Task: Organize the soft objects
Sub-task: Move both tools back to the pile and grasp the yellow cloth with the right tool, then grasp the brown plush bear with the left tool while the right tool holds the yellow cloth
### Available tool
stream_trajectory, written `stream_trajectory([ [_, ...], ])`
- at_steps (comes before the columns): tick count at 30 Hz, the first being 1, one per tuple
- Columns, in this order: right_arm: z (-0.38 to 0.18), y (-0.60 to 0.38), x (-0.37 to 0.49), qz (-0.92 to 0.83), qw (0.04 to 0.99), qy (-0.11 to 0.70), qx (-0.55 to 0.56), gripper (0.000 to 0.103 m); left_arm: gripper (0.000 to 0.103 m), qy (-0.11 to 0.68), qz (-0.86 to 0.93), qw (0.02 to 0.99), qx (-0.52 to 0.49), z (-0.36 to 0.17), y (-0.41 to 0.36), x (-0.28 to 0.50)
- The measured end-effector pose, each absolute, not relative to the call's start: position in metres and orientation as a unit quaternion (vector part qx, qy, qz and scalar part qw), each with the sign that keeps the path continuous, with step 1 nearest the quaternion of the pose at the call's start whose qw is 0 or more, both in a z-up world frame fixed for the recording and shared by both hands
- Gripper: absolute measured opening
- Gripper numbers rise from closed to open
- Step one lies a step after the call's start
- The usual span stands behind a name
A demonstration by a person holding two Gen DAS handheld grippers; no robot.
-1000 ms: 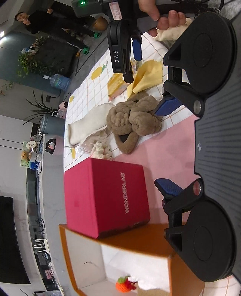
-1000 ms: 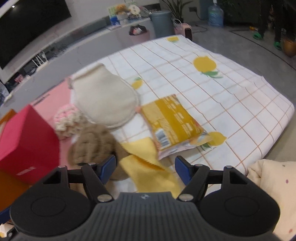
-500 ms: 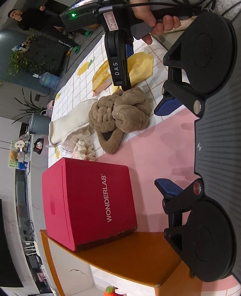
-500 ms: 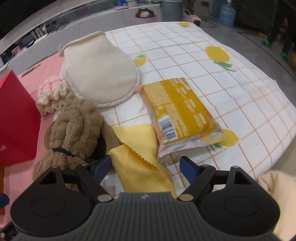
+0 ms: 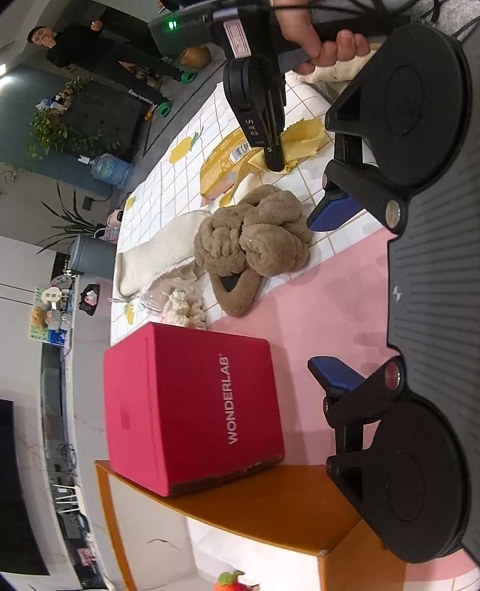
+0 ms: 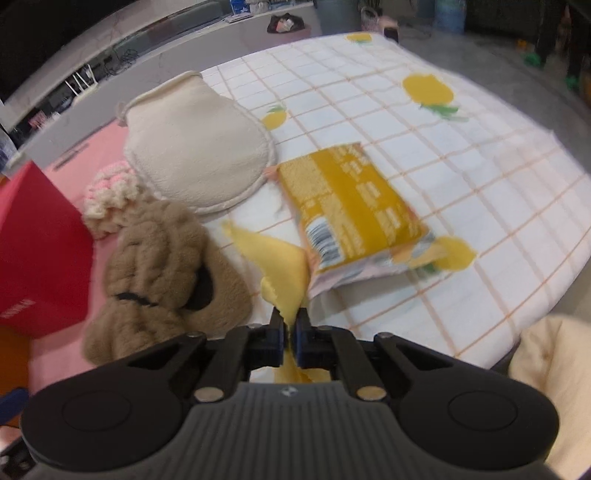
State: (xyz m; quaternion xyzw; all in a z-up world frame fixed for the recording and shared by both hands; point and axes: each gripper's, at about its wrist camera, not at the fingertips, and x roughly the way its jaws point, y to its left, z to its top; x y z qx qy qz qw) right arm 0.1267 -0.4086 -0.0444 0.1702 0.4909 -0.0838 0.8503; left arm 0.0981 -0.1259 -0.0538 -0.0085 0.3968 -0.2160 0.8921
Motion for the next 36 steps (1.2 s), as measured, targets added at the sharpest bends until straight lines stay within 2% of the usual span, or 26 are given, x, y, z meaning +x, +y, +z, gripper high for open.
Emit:
stream_trajectory([
  [6,-0.013,-0.408,0.107,-0.087,0.877,0.436,0.180,0.003,0.090,0.369,-0.228,0.901,0.013,-0.054,-0.138,0.091],
  [9,-0.004,-0.410,0.105,-0.098,0.886,0.419,0.173,0.003,0.090,0.359,-0.209,0.907,0.062,-0.054,-0.161,0.089],
  [17,-0.008,-0.430,0.110,-0.099,0.878,0.417,0.213,0.003,0.090,0.359,-0.214,0.906,0.073,-0.072,-0.204,0.095],
  [25,-0.015,-0.438,0.115,-0.102,0.877,0.428,0.194,0.004,0.091,0.330,-0.189,0.918,0.116,-0.094,-0.234,0.110],
  [33,-0.018,-0.439,0.117,-0.095,0.873,0.431,0.209,0.004,0.093,0.321,-0.167,0.925,0.119,-0.103,-0.236,0.129],
  [36,-0.019,-0.437,0.118,-0.090,0.872,0.433,0.208,0.004,0.080,0.321,-0.192,0.919,0.123,-0.104,-0.232,0.128],
])
